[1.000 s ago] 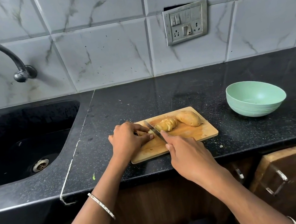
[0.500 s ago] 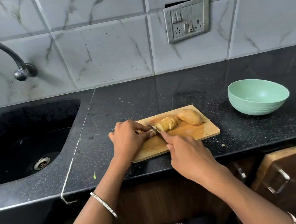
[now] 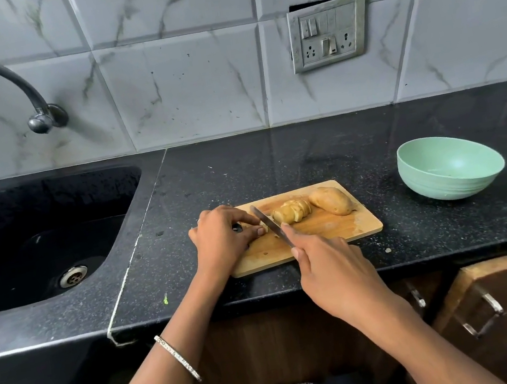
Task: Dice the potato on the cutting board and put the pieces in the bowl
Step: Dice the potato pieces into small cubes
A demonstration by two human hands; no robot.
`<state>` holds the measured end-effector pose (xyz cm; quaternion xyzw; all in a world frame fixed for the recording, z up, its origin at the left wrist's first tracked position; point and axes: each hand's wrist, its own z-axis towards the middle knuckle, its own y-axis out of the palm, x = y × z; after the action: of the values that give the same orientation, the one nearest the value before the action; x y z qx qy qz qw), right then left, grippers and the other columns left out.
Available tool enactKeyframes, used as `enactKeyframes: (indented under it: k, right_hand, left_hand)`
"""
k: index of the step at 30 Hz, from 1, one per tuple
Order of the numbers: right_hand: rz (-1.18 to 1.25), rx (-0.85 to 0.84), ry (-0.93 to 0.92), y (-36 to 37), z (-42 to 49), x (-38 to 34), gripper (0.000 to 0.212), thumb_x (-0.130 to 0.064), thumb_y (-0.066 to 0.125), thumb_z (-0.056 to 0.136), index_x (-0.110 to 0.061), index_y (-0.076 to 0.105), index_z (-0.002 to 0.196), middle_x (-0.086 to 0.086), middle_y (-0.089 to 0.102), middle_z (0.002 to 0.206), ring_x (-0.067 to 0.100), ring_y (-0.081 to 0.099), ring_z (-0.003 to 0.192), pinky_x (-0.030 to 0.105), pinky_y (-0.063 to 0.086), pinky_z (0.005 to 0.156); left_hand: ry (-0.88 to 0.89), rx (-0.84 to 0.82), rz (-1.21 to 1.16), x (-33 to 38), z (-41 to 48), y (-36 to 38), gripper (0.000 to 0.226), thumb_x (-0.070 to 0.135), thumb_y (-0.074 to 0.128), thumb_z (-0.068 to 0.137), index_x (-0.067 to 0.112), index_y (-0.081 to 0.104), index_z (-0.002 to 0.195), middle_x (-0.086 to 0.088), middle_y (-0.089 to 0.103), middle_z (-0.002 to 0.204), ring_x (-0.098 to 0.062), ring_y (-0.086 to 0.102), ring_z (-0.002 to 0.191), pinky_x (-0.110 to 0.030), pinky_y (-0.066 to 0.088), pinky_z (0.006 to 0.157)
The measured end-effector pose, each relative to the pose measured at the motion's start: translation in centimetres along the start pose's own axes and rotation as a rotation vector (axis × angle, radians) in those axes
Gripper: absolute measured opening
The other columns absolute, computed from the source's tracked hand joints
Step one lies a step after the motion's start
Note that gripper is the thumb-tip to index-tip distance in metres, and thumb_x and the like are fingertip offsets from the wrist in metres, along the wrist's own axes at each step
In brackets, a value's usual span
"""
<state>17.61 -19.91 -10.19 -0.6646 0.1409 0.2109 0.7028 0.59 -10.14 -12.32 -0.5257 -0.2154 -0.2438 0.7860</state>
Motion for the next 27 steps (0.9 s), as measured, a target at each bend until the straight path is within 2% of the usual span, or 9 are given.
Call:
enactKeyframes:
  k: [4,8,13,19,25,27]
  right_hand:
    - [-0.027,-0.002,-0.006,-0.1,-0.2,-0.3,0.053,-0.030,0.034,0.109,-0.041,0.018,0.159,0.004,0.066,0.122,0.032,0.058,0.116,0.042,0.049,0.084]
    - [-0.012,0.035,-0.002,-0.3,0.0,0.0,0.053,-0.031,0.034,0.109,-0.042,0.018,0.159,0.003,0.068,0.117,0.032,0.059,0.113,0.043,0.048,0.082]
    - [-0.039,0.012,0.014,-0.2,0.4,0.6,0.053,-0.030,0.035,0.109,-0.039,0.020,0.159,0.002,0.067,0.120,0.030,0.058,0.116,0.041,0.047,0.083]
    - [-0.012,-0.017,0.015,0.4,0.8,1.2,0.051,-0.033,0.034,0.109,-0.040,0.022,0.158,0.000,0.066,0.125,0.029,0.058,0.118,0.042,0.048,0.086]
    - [0.058,-0.032,0.043,-0.4,0.9,1.9,0.050,-0.035,0.035,0.108,-0.044,0.025,0.156,-0.003,0.062,0.133,0.028,0.055,0.124,0.046,0.045,0.096]
    - [0.055,-0.018,0.038,-0.8,0.9,1.8,0.050,-0.034,0.035,0.109,-0.044,0.025,0.156,-0.004,0.061,0.135,0.027,0.054,0.124,0.044,0.045,0.094]
  left_hand:
    - [-0.011,-0.015,-0.012,0.1,0.4,0.0,0.016,0.045,0.085,0.066,0.042,0.075,0.079,0.018,0.068,0.100,-0.015,0.052,0.111,-0.039,0.032,0.088]
    - [-0.009,-0.032,0.020,0.3,0.6,0.0,0.018,0.048,0.085,0.066,0.042,0.075,0.081,0.017,0.067,0.104,-0.016,0.051,0.113,-0.040,0.033,0.089]
    - [0.016,-0.032,0.070,0.6,0.4,0.0,0.011,0.045,0.080,0.074,0.039,0.074,0.080,0.018,0.067,0.102,-0.015,0.050,0.111,-0.036,0.025,0.082]
    - [0.099,-0.039,0.097,1.3,0.0,0.0,0.013,0.039,0.079,0.076,0.044,0.067,0.074,0.022,0.061,0.099,-0.014,0.048,0.106,-0.036,0.025,0.081]
    - [0.208,-0.066,0.179,1.9,0.5,0.3,0.005,0.038,0.075,0.081,0.037,0.073,0.085,0.016,0.063,0.115,-0.015,0.046,0.114,-0.035,0.024,0.082]
    - [0.243,-0.068,0.222,2.0,0.5,0.4,0.006,0.037,0.073,0.083,0.035,0.073,0.089,0.015,0.062,0.117,-0.016,0.046,0.114,-0.035,0.026,0.083]
